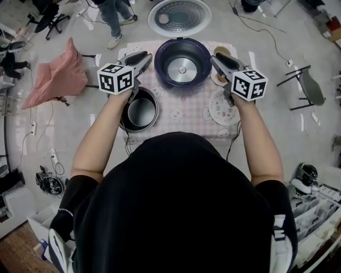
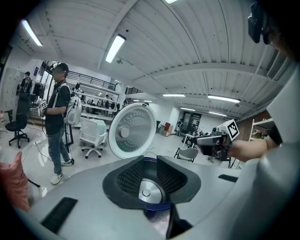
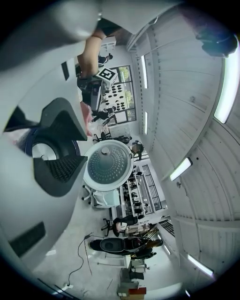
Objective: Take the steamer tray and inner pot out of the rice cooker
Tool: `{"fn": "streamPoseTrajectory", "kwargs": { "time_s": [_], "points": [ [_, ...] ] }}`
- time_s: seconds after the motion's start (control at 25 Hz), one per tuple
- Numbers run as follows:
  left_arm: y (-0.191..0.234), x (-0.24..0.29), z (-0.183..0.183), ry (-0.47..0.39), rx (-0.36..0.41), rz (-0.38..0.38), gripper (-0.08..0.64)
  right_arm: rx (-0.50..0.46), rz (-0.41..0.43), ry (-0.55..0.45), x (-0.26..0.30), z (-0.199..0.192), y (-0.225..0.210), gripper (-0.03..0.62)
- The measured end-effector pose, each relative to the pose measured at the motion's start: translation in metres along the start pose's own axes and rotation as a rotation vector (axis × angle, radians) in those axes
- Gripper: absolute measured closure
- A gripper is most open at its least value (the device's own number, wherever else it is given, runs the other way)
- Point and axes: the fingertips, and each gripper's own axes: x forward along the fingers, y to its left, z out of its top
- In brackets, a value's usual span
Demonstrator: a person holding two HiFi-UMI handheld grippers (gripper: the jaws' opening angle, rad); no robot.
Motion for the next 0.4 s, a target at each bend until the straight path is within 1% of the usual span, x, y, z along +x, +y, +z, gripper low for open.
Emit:
{"fn": "streamPoseTrajectory", "kwargs": {
  "time_s": [0.16, 0.4],
  "points": [
    [-0.01, 0.014, 0.003, 0.012, 0.016, -0.022, 0.468, 0.017, -0.028, -0.002, -0.015, -0.006, -0.014, 0.486],
    [-0.009, 0.017, 0.026, 0.013, 0.047, -0.024, 0.471, 0.029, -0.064, -0.004, -0.03, 0.007, -0.025, 0.488]
  ]
}}
